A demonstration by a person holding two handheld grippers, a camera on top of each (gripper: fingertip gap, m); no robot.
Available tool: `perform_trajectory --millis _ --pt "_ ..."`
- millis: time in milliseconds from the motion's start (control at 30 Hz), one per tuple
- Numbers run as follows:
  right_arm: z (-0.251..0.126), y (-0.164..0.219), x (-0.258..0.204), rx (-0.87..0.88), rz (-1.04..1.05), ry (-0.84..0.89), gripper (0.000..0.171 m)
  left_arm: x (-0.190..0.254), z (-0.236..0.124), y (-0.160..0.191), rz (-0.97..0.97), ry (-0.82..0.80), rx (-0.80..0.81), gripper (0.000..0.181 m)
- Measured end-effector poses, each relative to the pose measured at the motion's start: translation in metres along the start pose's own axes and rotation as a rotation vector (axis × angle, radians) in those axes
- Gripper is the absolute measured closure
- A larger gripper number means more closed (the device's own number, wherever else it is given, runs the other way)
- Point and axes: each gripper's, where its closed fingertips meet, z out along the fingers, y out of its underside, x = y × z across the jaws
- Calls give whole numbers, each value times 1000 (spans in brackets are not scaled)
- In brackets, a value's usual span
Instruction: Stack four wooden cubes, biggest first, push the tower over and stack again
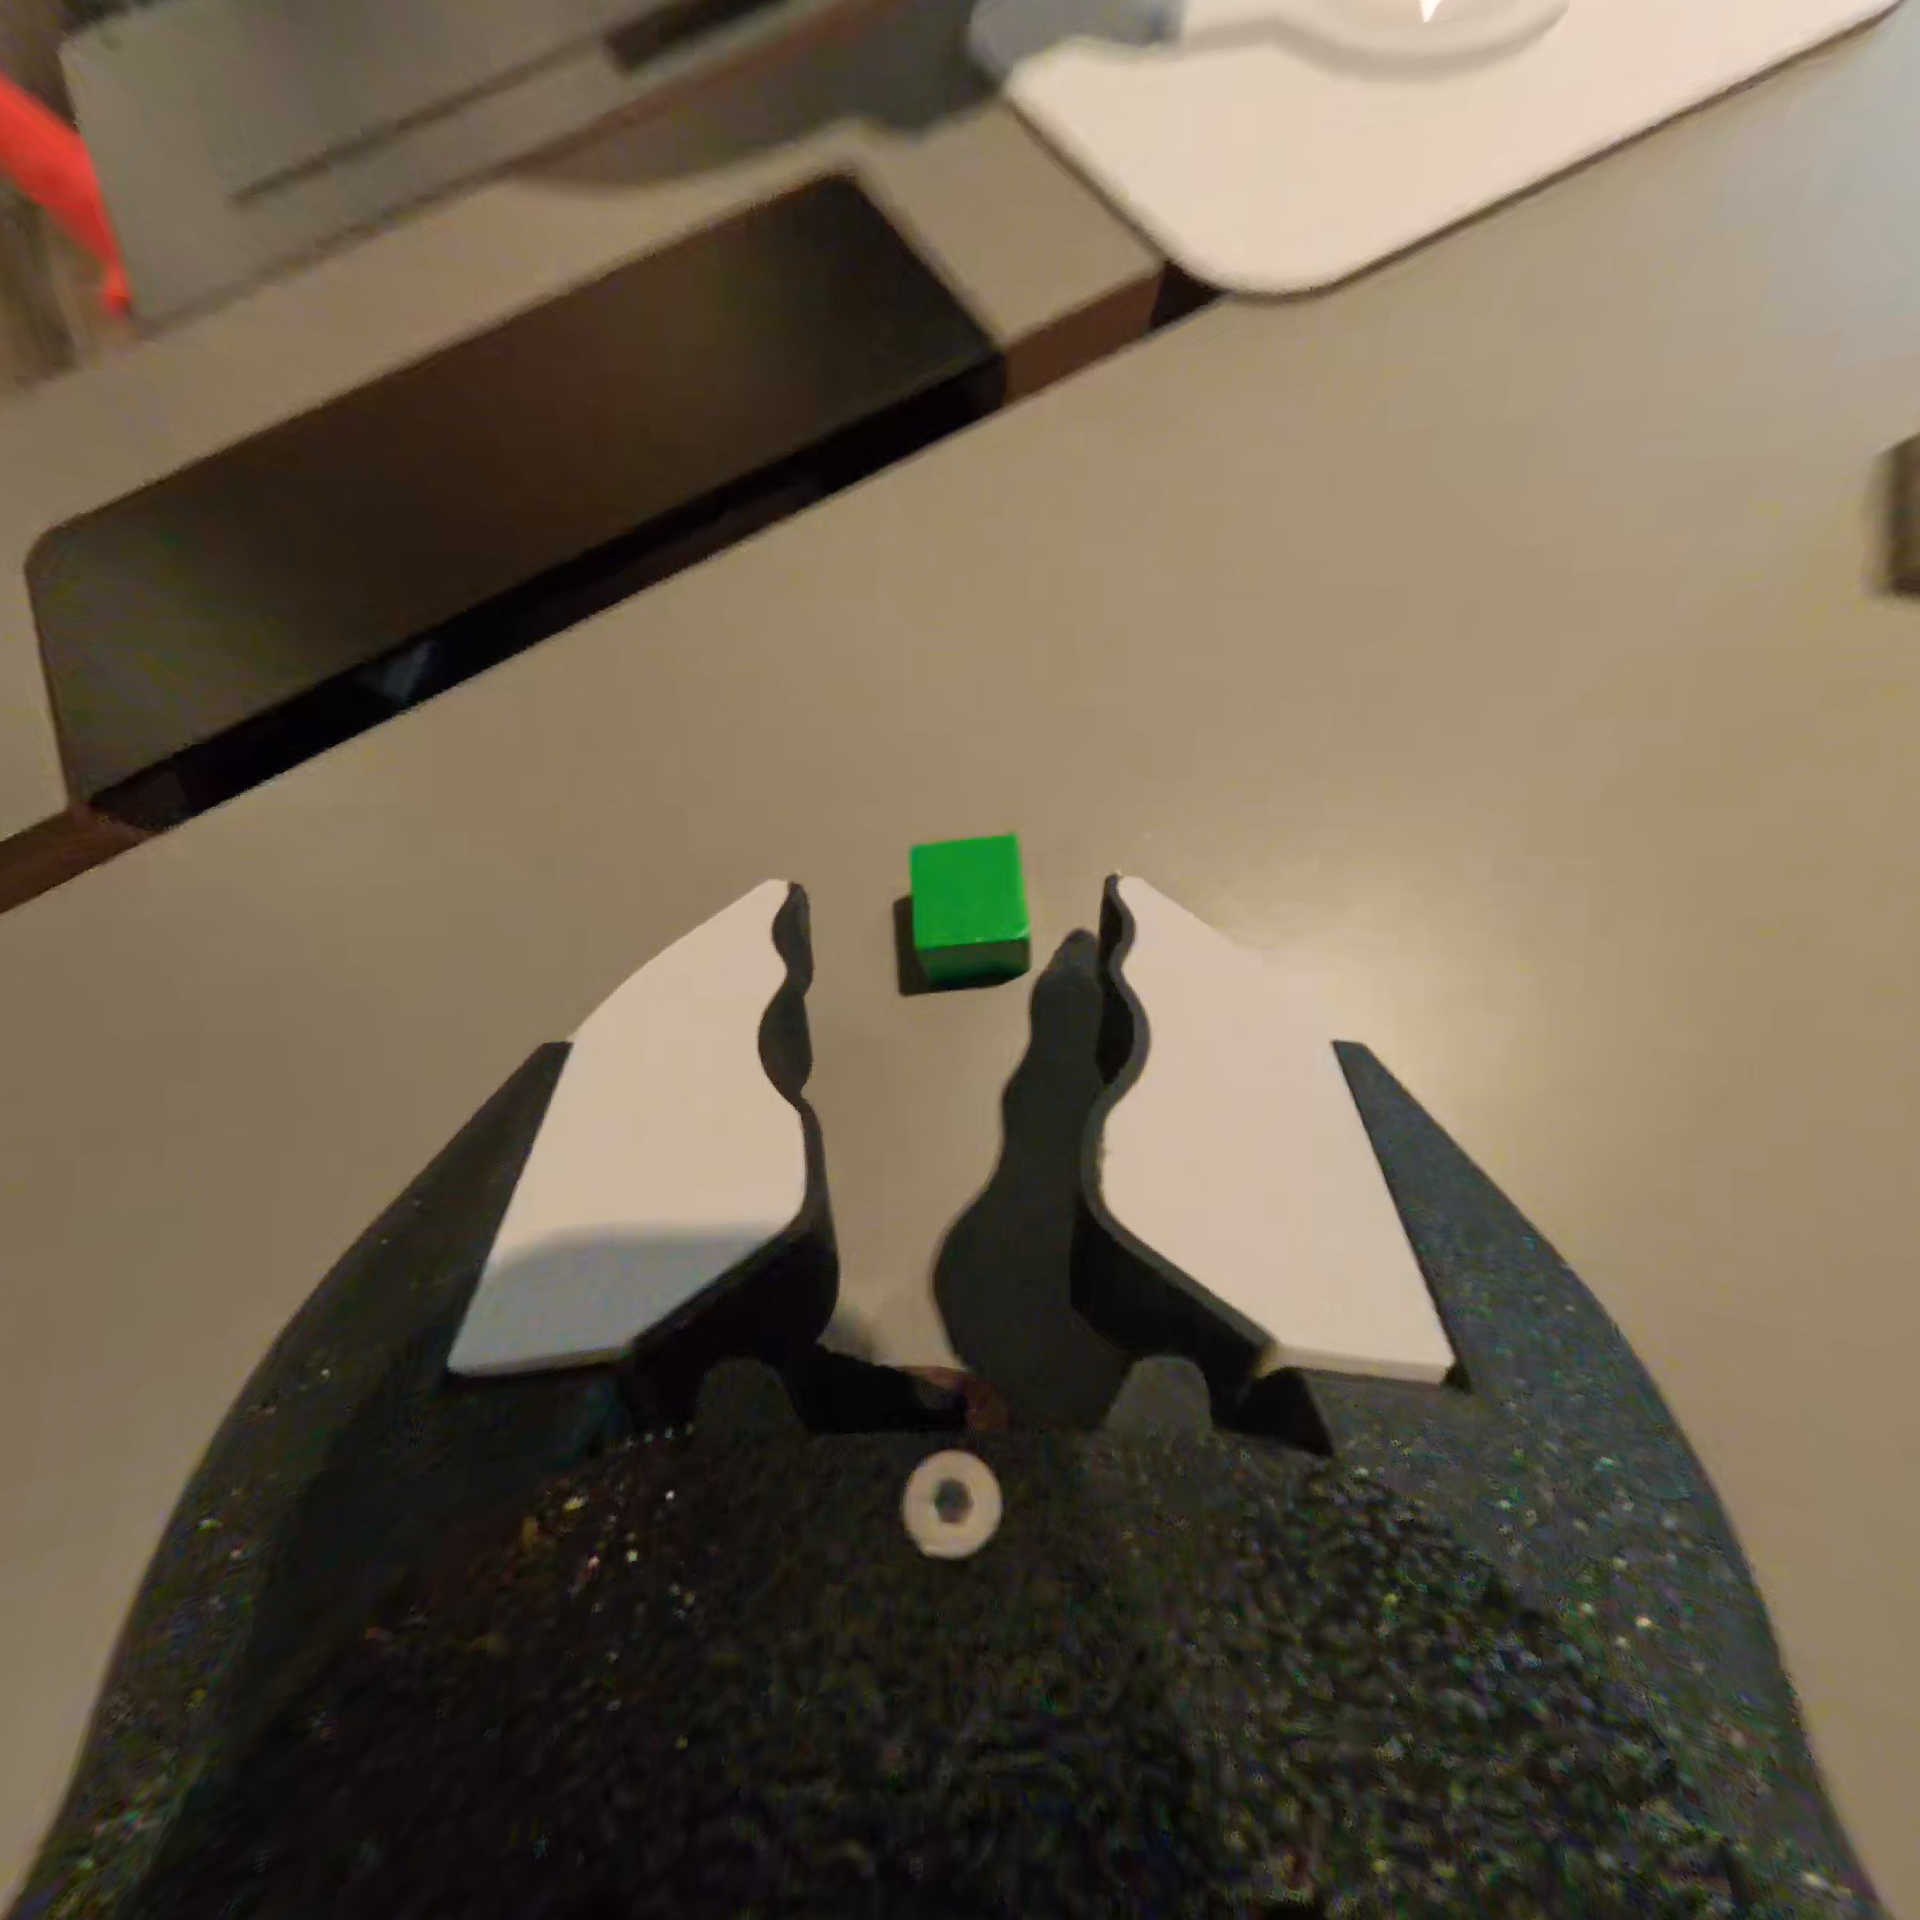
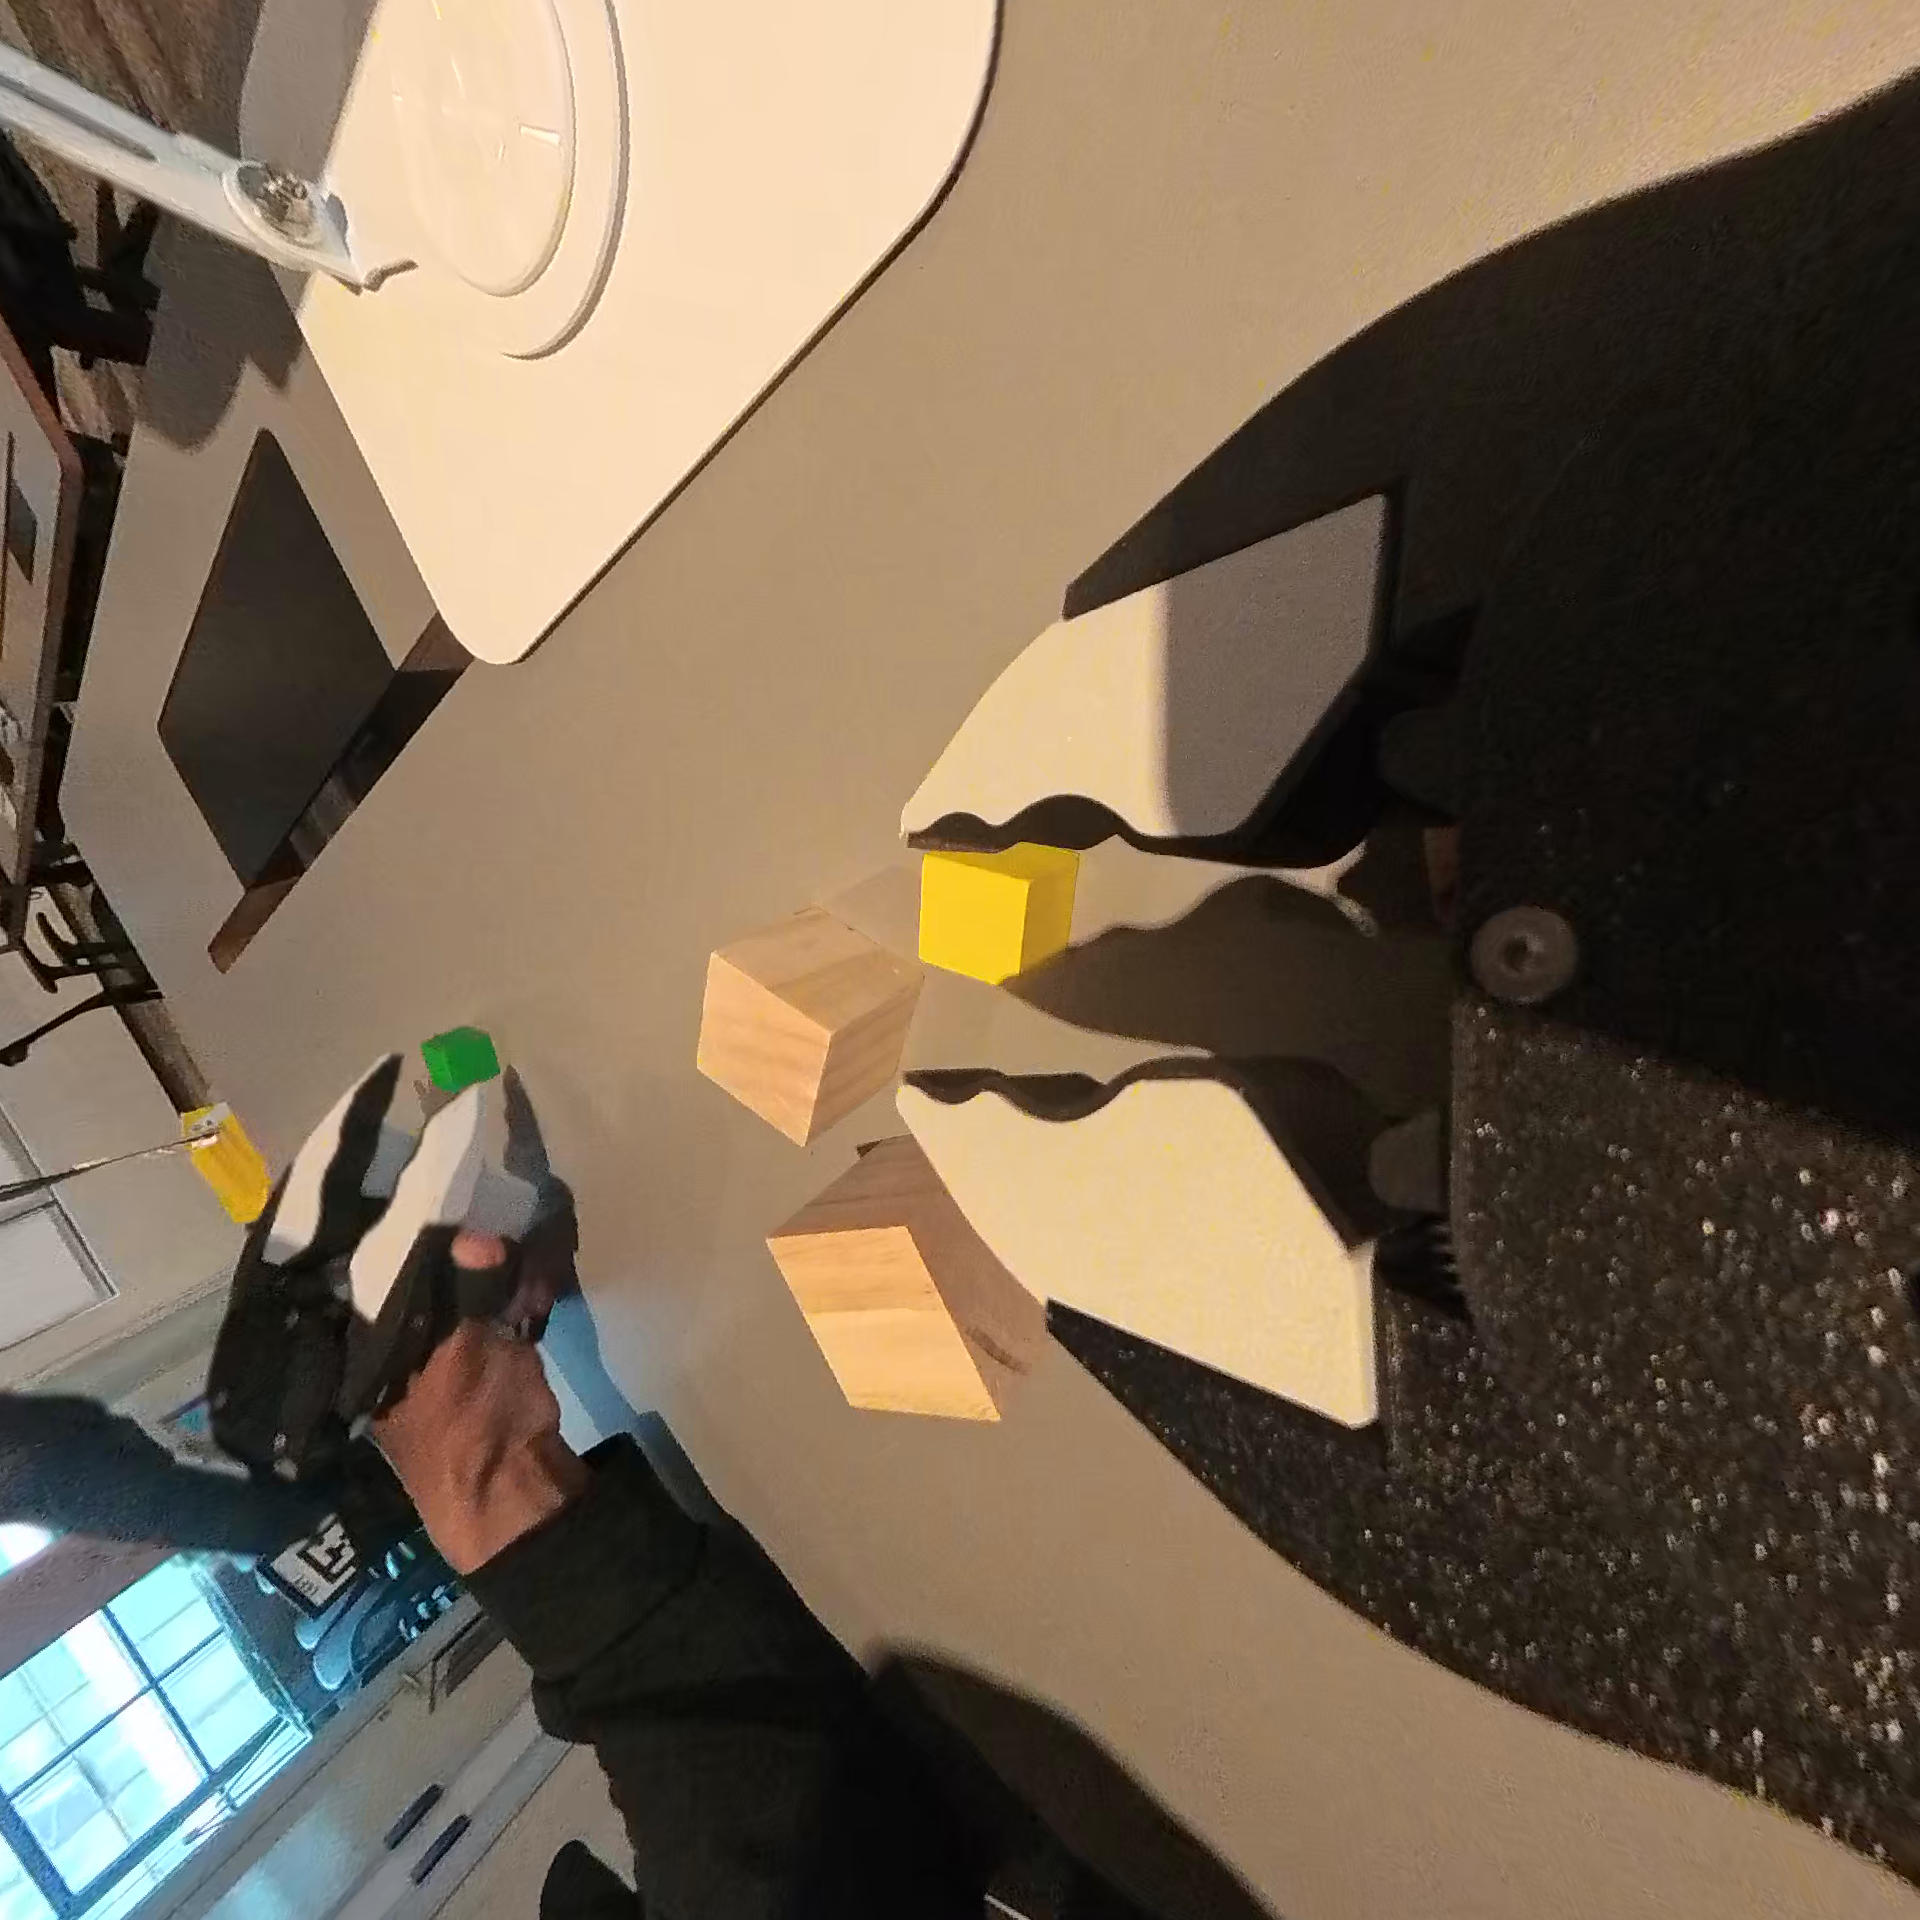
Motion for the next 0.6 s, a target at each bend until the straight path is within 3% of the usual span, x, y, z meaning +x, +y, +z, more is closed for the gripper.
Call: perform_trajectory --millis 133,267,367,433,600 --pt "0 -2 0 12 -1 1 133 -2 7 6 35 -57 -78 159" --pt "-3 -6 2 48 18 -7 134 4 6 -5 55 -48 -6 160" --pt "-5 -8 1 73 20 -12 134 55 -3 -57 -53 193 243 160" --pt "-8 -11 3 97 28 -12 133 96 -9 -92 -56 309 323 160" --pt "-12 -16 5 140 49 -12 131 214 5 -140 186 454 227 160"
